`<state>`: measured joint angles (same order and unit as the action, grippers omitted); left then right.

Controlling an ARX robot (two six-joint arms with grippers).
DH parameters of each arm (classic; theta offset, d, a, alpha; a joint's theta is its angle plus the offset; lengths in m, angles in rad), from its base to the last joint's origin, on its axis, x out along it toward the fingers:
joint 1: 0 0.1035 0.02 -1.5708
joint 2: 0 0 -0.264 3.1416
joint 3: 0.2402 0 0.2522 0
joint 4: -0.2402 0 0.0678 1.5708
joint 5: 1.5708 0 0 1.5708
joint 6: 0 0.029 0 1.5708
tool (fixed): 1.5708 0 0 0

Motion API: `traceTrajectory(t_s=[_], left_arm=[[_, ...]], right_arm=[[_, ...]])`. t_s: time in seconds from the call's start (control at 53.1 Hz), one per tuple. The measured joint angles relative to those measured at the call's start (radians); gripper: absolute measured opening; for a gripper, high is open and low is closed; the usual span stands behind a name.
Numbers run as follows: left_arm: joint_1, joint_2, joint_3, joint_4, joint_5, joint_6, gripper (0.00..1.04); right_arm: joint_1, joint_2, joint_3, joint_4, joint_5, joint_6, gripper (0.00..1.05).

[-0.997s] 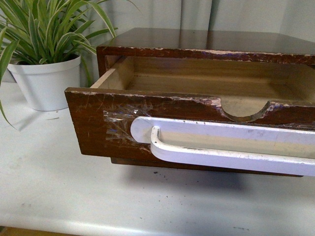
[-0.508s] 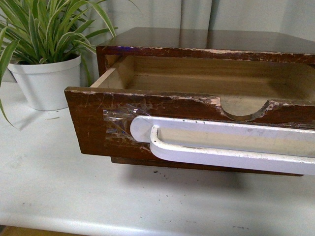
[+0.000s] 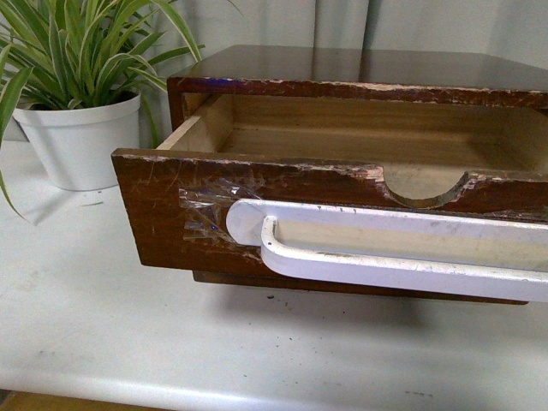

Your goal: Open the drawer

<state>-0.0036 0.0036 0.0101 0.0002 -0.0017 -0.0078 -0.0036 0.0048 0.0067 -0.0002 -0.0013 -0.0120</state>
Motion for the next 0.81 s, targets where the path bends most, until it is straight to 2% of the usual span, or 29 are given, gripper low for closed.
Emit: traceTrajectory(t_s=[0.075,0.207,0.282,0.358,0.809], left_arm=[[0.0,0.0,0.0,0.0,0.0,0.0,0.62],[0.0,0.0,0.0,0.0,0.0,0.0,0.82],[0.0,0.0,0.0,0.0,0.0,0.0,0.99],[0.0,0.0,0.0,0.0,0.0,0.001,0.98],[0.0,0.0,0.0,0.0,0.0,0.001,0.98]], right_arm=[[0.0,0.0,0.0,0.0,0.0,0.0,0.49],[0.0,0.0,0.0,0.0,0.0,0.0,0.71],[0.0,0.0,0.0,0.0,0.0,0.0,0.87],[0.0,0.0,0.0,0.0,0.0,0.001,0.97],[0.0,0.0,0.0,0.0,0.0,0.002,0.96]])
